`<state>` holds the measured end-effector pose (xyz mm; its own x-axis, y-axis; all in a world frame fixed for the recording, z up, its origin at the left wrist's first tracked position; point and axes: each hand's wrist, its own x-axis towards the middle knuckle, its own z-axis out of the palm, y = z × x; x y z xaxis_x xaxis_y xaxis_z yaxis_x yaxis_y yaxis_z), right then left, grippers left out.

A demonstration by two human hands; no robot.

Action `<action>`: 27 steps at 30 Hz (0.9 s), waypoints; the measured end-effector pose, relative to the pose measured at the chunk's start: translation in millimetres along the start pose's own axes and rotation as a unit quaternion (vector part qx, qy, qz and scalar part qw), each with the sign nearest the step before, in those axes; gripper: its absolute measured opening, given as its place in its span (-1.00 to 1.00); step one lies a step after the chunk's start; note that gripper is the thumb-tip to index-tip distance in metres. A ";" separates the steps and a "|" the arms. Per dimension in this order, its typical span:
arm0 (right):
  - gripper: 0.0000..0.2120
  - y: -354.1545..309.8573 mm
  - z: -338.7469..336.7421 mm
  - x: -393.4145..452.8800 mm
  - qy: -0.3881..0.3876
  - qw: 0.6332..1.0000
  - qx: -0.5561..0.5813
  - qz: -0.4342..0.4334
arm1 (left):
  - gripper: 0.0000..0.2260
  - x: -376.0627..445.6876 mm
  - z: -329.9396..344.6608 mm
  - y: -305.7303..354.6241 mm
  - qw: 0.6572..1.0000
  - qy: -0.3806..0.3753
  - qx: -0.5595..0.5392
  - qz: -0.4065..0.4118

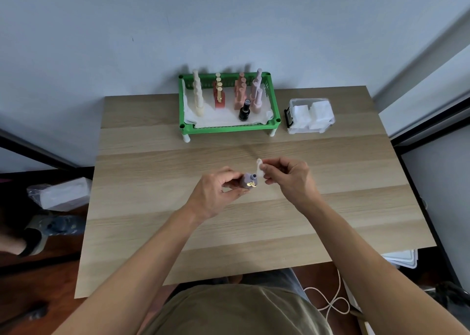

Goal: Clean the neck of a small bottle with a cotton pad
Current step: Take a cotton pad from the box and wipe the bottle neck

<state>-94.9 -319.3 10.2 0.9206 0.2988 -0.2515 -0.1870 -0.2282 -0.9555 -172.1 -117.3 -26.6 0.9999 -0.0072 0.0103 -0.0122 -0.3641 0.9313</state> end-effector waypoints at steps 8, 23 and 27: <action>-0.82 4.0 -1.6 -13.3 -0.070 0.997 -0.026 -0.034 | -0.71 0.6 0.0 1.1 1.000 -0.003 -0.001 -0.006; -0.87 1.5 -26.9 -4.4 0.011 0.997 -0.077 -0.031 | -0.75 -1.8 -8.3 3.6 0.998 0.001 0.069 -0.005; -0.88 -10.9 -21.3 -15.8 -0.027 0.976 -0.190 -0.107 | -0.77 -1.6 -7.1 4.2 0.996 0.004 0.084 -0.009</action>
<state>-100.2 -341.3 27.9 0.9033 0.4233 -0.0695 0.1581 -0.4790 -0.8634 -173.6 -112.2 -20.1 1.0000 0.0079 -0.0024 0.0061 -0.5143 0.8576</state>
